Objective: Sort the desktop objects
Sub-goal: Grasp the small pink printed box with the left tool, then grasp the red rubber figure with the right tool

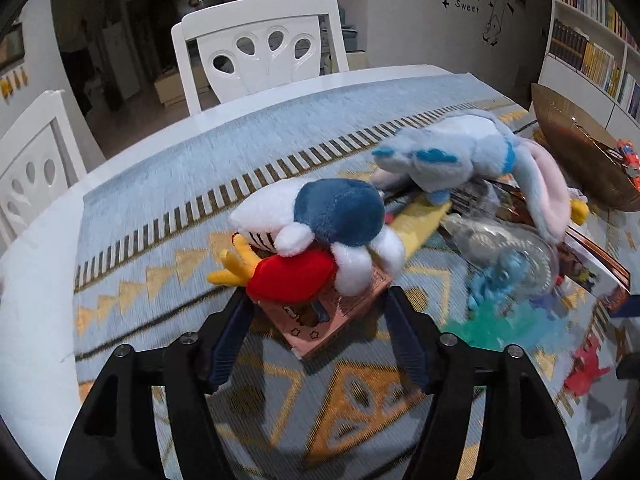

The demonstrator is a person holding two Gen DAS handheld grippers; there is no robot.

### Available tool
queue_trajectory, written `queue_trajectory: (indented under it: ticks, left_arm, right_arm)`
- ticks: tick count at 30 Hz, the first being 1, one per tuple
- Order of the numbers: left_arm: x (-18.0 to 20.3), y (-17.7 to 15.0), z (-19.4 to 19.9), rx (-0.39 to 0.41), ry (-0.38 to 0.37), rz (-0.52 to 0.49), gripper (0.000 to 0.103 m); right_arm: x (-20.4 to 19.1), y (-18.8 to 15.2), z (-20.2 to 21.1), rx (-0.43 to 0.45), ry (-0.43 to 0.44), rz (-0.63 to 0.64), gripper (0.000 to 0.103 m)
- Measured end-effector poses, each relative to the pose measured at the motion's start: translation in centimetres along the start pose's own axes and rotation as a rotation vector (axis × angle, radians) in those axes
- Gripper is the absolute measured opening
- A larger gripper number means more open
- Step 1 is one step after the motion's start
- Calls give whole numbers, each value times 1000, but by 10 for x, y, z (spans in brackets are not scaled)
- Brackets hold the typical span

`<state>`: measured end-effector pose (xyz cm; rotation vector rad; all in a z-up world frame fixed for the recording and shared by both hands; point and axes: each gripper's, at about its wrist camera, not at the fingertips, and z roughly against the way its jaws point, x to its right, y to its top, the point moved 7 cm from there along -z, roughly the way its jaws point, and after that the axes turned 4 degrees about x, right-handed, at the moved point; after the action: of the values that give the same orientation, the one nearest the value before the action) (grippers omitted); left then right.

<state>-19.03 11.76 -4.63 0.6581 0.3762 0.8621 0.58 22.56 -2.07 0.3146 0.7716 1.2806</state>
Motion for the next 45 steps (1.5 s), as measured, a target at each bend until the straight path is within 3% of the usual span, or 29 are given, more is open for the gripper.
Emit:
queue_trajectory:
  ticks: [7, 11, 19, 25, 28, 31, 33, 37, 41, 45]
  left_arm:
    - [2, 4, -1, 21, 13, 5, 66]
    - [17, -3, 22, 66, -19, -39, 66]
    - [54, -33, 73, 64, -85, -109, 66]
    - [56, -52, 98, 55, -73, -43, 66]
    - [57, -66, 103, 22, -27, -2, 66]
    - [57, -83, 106, -10, -2, 69, 66]
    - [53, -93, 106, -16, -24, 159, 66]
    - [52, -103, 98, -10, -34, 214, 66]
    - [56, -103, 99, 3, -23, 204, 66]
    - [57, -103, 100, 10, -18, 195, 66]
  right_arm:
    - [-4, -1, 0, -3, -2, 12, 60]
    - [-4, -2, -1, -9, -1, 11, 60]
    - [-5, 0, 6, 9, 22, 6, 60]
    - [-5, 1, 9, 7, 34, -3, 60]
    - [0, 2, 11, 13, 49, -28, 60]
    - [16, 6, 12, 34, 82, -107, 60]
    - [23, 7, 11, 41, 80, -139, 60]
    - [10, 1, 0, 13, 69, -69, 60]
    - [-17, -11, -20, -30, -23, 91, 60]
    - [-36, -19, -32, -23, -222, 285, 60]
